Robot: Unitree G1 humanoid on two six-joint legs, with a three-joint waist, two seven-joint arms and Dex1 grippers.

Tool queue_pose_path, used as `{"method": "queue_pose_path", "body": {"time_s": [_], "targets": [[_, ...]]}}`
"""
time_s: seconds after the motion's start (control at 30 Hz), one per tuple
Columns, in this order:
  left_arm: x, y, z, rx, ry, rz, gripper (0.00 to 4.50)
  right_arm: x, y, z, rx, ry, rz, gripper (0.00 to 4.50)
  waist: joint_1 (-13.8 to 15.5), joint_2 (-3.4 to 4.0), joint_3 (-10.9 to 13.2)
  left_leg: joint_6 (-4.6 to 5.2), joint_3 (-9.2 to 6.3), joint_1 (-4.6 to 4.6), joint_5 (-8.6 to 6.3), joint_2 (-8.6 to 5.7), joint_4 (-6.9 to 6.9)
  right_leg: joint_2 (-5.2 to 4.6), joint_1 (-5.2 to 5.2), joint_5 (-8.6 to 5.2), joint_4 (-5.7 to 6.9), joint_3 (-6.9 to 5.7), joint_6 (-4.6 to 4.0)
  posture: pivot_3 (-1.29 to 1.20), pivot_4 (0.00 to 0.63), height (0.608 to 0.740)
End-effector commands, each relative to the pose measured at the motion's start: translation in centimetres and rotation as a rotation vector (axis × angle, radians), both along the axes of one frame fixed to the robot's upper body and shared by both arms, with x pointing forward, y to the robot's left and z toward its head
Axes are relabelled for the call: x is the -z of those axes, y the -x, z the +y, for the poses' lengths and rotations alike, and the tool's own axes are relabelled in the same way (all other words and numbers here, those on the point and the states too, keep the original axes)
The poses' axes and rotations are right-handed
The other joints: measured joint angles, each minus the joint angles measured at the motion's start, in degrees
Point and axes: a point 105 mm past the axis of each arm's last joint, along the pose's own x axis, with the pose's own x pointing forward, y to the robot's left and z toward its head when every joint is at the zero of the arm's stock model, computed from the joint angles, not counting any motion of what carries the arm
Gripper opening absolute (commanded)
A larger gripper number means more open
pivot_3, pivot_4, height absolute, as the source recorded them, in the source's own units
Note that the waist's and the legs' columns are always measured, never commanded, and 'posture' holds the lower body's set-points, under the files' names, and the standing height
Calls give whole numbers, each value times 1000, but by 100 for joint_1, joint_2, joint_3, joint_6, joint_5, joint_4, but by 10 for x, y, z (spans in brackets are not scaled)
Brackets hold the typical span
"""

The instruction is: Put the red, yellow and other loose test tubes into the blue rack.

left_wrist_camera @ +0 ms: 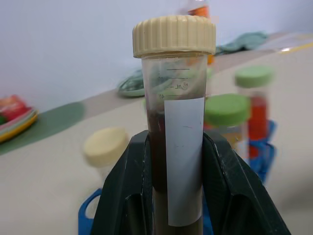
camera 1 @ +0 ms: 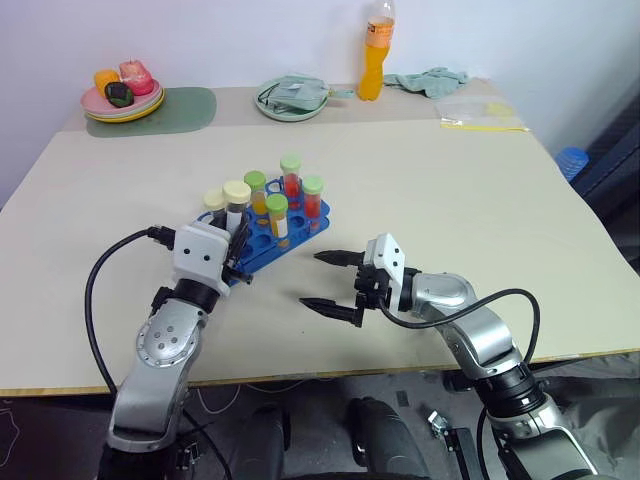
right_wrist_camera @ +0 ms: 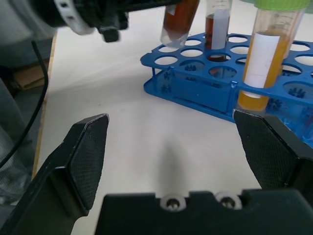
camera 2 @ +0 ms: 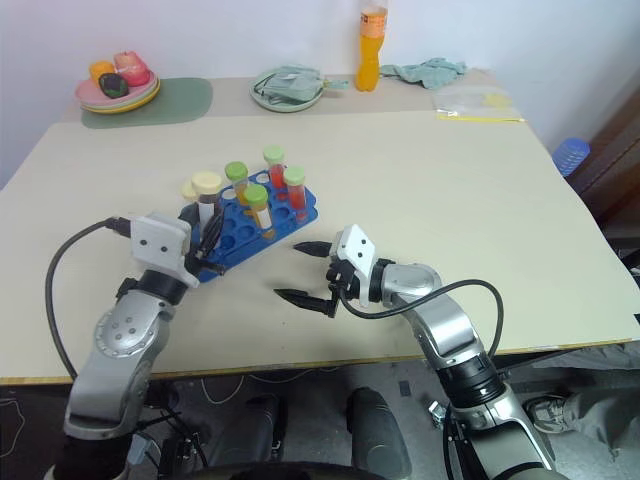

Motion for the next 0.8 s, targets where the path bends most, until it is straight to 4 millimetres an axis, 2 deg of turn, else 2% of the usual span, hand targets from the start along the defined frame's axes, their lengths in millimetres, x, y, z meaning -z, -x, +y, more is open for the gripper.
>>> {"method": "queue_pose_path", "body": {"time_s": [0.03, 0.3, 0.57, 0.63, 0.67, 0.7, 0.8], "targets": [[-9, -3, -2, 5, 38, -50, 797, -13, 1, 1, 0, -25, -52, 4500, -5, 0, 0, 0, 0, 0, 0, 0, 0, 0, 0, 0, 0, 0, 0, 0, 150, 740], [5, -10, -17, 57, 61, -24, 797, -13, 1, -1, 9, -22, -58, 4500, -1, 0, 0, 0, 0, 0, 0, 0, 0, 0, 0, 0, 0, 0, 0, 0, 150, 740], [18, -6, -19, 69, 83, -15, 797, -13, 1, 0, 8, -24, -58, 4500, 6, 0, 0, 0, 0, -1, 0, 0, 1, 0, 0, 0, -1, 0, 0, 0, 150, 740], [20, -4, -17, 61, 91, -17, 1830, -13, 2, 0, 7, -25, -59, 4500, 5, 0, 0, 0, 0, 0, 0, 0, 0, 0, 0, 0, -1, 0, 0, 0, 150, 740], [21, -3, -16, 60, 101, -20, 2031, -14, 2, 1, 7, -25, -60, 4500, 4, 0, 0, 1, 0, -1, 0, 0, 0, 0, 0, 0, -1, 0, 0, 0, 150, 740], [21, -3, -16, 61, 108, -22, 2670, -14, 2, 0, 7, -25, -60, 4500, 2, 1, 0, 1, 0, -1, 0, 0, 0, 0, 0, 0, -1, 0, 0, 0, 150, 740], [13, 1, -9, 33, 124, -65, 4120, -15, 1, 0, 4, -25, -64, 4500, -1, 1, 0, 1, -1, 0, 0, 1, 0, 1, 0, 0, 0, 0, 0, 0, 150, 740]]}}
